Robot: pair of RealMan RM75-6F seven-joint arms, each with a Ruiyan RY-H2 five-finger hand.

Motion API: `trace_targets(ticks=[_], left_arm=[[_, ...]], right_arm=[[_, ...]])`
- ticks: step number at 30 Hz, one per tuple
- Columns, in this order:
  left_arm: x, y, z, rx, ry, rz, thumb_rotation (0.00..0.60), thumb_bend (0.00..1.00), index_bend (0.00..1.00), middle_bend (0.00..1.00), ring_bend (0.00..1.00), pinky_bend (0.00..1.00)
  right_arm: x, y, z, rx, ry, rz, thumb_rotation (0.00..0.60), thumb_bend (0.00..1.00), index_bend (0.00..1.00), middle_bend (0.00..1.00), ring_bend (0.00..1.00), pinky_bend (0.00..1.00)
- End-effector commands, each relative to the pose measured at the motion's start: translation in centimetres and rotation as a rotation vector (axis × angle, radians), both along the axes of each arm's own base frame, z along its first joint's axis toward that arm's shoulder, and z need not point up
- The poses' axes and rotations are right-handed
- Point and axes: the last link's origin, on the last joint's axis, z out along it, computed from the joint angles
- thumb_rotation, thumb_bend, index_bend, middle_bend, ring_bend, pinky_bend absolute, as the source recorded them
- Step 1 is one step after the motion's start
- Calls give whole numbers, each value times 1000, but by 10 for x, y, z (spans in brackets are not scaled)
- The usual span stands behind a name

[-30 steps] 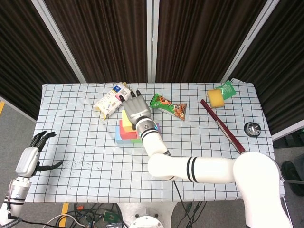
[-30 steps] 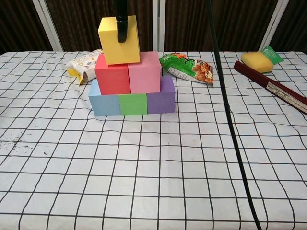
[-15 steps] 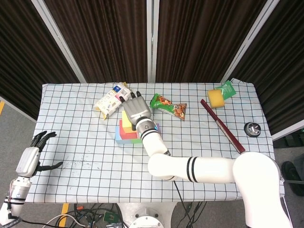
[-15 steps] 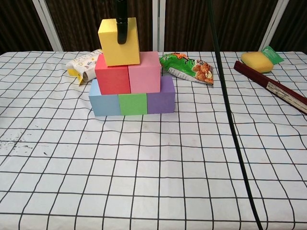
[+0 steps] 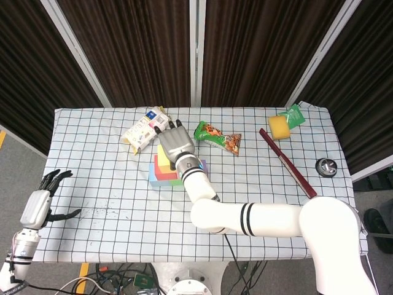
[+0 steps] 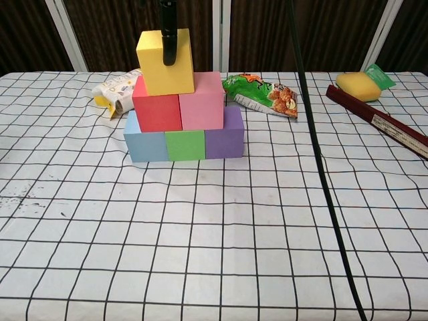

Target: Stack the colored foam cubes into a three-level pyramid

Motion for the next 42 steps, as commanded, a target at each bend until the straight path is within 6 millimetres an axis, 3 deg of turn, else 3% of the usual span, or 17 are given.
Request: trace_targets(ticks=[1, 29, 38, 42], left_arm=[[0, 0, 0, 1, 1, 1, 600, 0, 111, 156, 27, 10], [-1, 0, 0, -2, -2, 2, 600, 0, 112, 157, 27, 11], [0, 0, 0, -2, -3, 1, 600, 0, 112, 157, 27, 11], [0, 0, 0, -1, -3, 1, 600, 0, 112, 157, 27, 11]], right_arm=[[0, 0, -1, 0, 1, 0, 600, 51, 0, 454, 39, 0], [-2, -1, -2, 2, -2, -6, 600, 53, 0, 439, 39, 0], [-1, 0, -1, 20, -20, -11, 600, 1, 0, 160, 0, 0], [-2, 0, -1, 22, -25, -14, 600, 0, 0, 110, 0, 0]])
